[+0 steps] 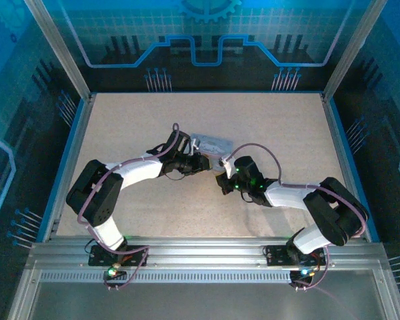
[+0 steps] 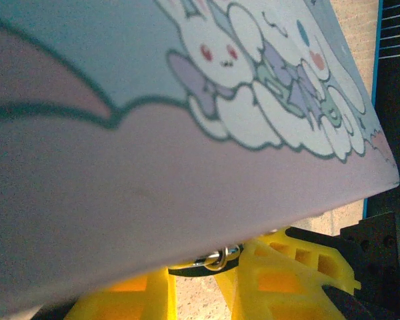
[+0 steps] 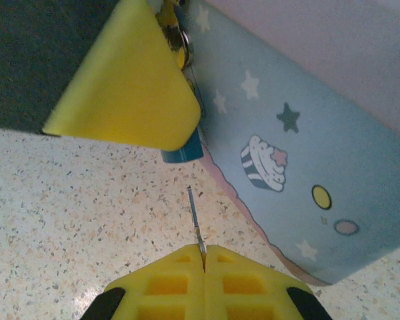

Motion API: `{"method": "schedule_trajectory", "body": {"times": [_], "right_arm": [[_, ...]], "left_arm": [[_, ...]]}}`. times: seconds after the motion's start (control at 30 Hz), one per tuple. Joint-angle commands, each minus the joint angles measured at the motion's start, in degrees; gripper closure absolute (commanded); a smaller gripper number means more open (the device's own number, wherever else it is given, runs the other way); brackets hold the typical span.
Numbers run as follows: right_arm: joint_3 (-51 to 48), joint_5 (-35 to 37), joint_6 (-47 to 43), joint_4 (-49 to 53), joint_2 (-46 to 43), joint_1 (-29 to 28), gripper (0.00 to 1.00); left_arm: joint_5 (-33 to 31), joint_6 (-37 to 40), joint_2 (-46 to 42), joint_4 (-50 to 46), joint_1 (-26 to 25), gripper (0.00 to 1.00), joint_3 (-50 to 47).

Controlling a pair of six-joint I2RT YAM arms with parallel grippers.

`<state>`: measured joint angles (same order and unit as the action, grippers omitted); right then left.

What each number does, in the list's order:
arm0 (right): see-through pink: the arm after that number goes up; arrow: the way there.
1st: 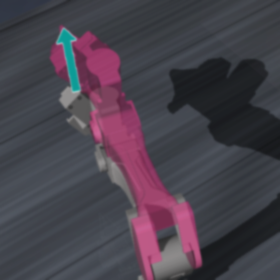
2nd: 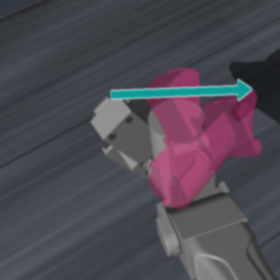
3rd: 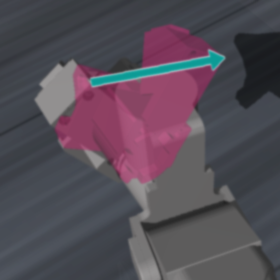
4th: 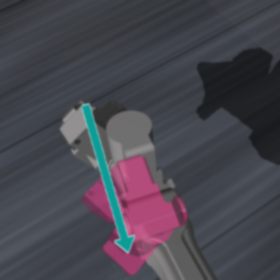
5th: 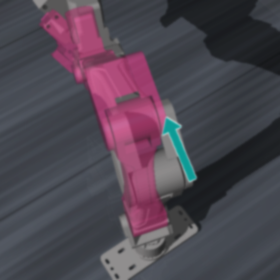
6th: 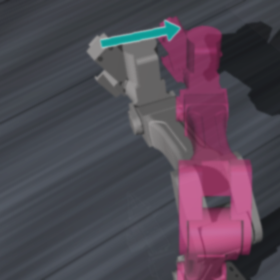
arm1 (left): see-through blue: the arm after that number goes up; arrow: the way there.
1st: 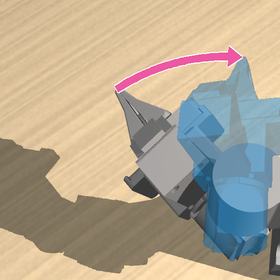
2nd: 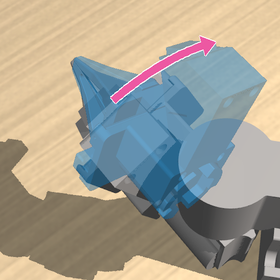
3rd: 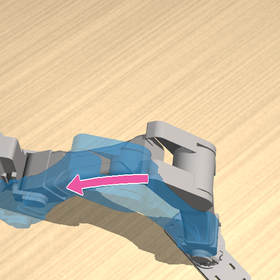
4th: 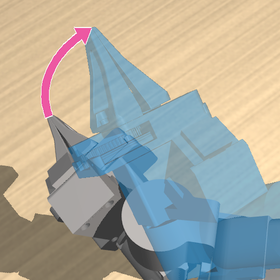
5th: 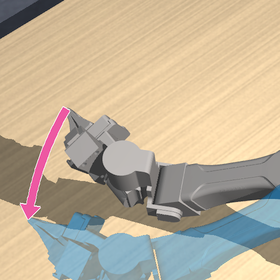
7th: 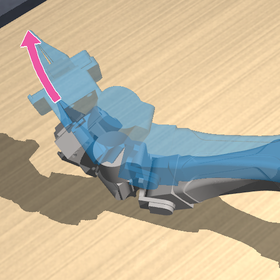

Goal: Unlock the padlock with the key

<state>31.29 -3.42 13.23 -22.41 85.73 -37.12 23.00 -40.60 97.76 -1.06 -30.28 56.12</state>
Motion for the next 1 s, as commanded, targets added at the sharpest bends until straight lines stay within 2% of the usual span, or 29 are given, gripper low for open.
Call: {"method": "schedule_trajectory", "body": {"times": [0.0, 0.97], "right_arm": [[1.4, -0.3, 0.4, -2.4, 0.7, -0.7, 1.0], [0.5, -1.5, 2.9, -7.5, 1.6, 0.3, 1.0]], "left_arm": [[1.9, -0.4, -2.0, 1.0, -0.4, 0.85, 1.4], [2.2, -1.0, -1.7, 1.5, -0.3, 0.85, 1.4]]}}
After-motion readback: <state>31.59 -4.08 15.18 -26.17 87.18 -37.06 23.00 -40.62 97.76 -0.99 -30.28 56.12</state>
